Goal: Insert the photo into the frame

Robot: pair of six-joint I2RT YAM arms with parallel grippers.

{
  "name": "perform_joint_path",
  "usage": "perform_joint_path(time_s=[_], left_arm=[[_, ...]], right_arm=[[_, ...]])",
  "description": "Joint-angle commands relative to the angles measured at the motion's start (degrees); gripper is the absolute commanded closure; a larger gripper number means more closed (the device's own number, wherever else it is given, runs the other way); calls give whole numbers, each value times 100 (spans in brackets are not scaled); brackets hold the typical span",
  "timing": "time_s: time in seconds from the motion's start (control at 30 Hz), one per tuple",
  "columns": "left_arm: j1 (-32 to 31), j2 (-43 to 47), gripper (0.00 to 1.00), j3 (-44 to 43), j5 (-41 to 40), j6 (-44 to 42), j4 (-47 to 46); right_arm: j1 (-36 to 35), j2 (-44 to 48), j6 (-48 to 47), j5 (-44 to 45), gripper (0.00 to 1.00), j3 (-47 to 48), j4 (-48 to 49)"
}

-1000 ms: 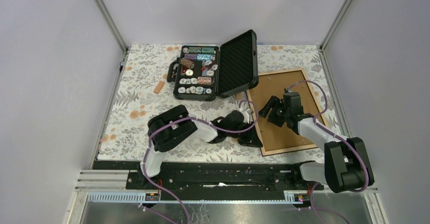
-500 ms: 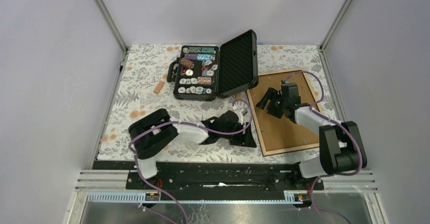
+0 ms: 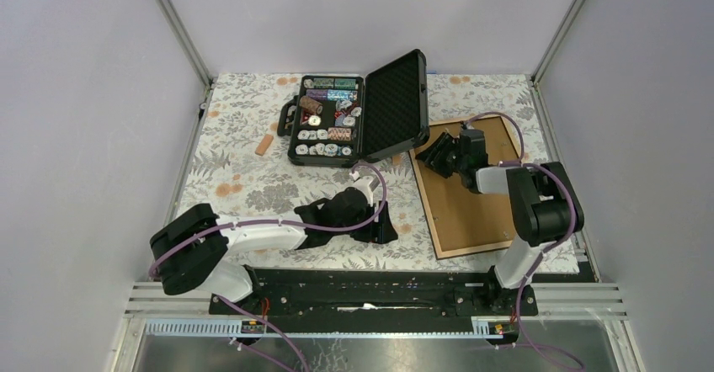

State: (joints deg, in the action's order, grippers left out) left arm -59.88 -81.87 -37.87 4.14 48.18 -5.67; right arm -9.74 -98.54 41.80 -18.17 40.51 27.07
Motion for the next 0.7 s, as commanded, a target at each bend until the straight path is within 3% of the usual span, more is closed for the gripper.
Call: perform_joint_path(time_s=[0.0, 0.23, 0.43, 0.67], left_arm=[[20, 164, 29, 60, -149, -89, -115], [29, -95, 29, 191, 255, 52, -658], [91, -245, 29, 259, 452, 147, -874], [380, -382, 29, 254, 637, 341, -1043]], right_arm=[[-11, -422, 191, -19, 43, 335, 562], [-30, -811, 87, -158, 43, 637, 388], [-27, -778, -458, -68, 35, 862, -242], [-30, -1347, -742, -1133, 36, 1455, -569]])
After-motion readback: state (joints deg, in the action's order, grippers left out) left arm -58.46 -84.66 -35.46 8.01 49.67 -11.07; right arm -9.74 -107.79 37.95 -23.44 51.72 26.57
